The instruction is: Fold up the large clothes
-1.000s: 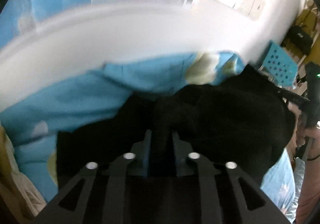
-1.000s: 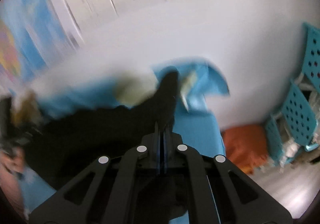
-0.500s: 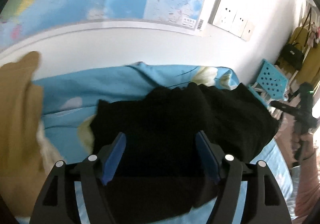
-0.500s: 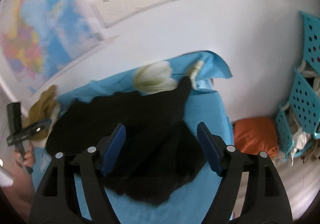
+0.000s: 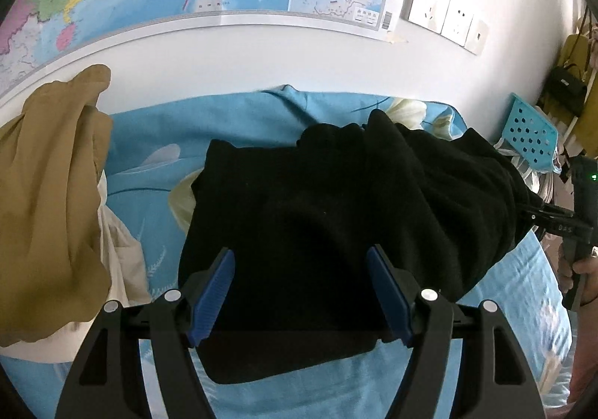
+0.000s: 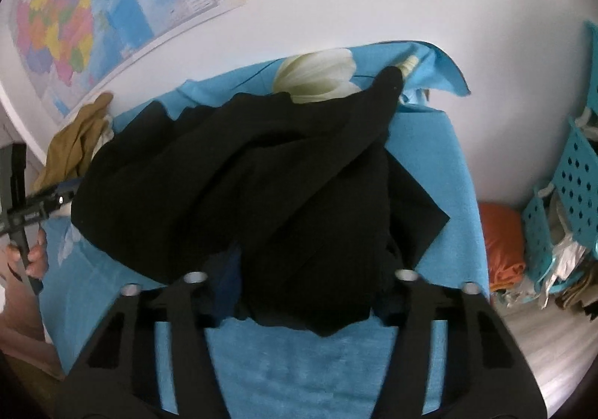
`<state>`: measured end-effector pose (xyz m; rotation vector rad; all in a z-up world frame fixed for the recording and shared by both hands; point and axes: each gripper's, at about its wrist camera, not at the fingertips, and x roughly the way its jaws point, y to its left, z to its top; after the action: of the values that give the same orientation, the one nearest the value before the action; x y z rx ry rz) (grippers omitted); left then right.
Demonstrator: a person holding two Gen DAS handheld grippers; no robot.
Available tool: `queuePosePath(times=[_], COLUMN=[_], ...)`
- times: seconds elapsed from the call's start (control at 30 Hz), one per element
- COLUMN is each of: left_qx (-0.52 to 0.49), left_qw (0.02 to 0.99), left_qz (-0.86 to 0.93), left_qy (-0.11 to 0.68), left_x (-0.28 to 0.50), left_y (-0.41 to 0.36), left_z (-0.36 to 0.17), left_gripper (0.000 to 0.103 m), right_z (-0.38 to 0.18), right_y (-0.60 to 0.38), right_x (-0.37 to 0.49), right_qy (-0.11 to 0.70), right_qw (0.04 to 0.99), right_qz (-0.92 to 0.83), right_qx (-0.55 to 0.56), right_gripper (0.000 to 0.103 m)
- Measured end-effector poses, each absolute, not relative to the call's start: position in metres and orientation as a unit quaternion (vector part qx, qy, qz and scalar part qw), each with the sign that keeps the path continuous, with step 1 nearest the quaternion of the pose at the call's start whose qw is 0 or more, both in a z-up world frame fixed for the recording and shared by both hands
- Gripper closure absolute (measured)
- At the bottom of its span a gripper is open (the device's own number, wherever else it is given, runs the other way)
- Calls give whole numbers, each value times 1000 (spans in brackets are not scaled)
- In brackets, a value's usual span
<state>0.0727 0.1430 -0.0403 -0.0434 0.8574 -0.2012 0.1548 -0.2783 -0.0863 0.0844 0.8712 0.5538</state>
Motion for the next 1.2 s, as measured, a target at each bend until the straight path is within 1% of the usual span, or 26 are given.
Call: queuePosePath(times=[0.03,0.1,0.2,0.27,0.33,0.43,0.47,0.53,0.63,0.67,0.7,0.73,0.9,1.0,1.2], left_qx=[-18,-8,-3,-2,-7,-28,-34,-51,-74,-91,-107,-123,-182,-218,-233], left_qw=[905,906,906,906,904,900,899,898,895,891,887,881,848,827,808], left_qz=[-96,-92,-92,-92,-92,-90,-89,-86,-79,-85,-94,-103,-148,-187,-211], left_qy=[414,412,413,413,417,425,427,428,433,436,439,445,475,484,499], left_x=[73,73,74,75,76,76,74,65,49,39,32,25,3,7,31], left_y=[142,140,139,138,140,147,149,159,175,183,189,195,200,190,160], left_z=[-40,-39,-38,-39,-41,-45,-46,-46,-46,-47,-49,-52,-72,-82,-94], left_gripper=[33,33,33,33,31,26,26,25,23,23,23,23,23,23,22], right_z=[-85,-79,-63,-54,-61,-97,-104,-100,-88,-84,-81,-80,-92,-104,-118], right_y=[-278,-278,-289,-294,-298,-297,-296,-304,-320,-325,-331,-335,-346,-332,-302], right_x=[152,152,155,158,167,183,182,177,164,156,149,145,117,112,122], right_qy=[413,410,397,382,394,452,459,455,446,445,443,441,453,466,480], right_qw=[871,871,875,883,875,849,845,850,848,848,846,844,801,779,755], right_qz=[264,267,268,263,265,247,247,231,236,238,241,244,283,304,316], right_qx=[36,38,68,70,91,118,118,133,159,164,173,185,268,289,315], right_gripper=[69,76,80,81,80,72,67,43,33,28,18,14,13,13,13])
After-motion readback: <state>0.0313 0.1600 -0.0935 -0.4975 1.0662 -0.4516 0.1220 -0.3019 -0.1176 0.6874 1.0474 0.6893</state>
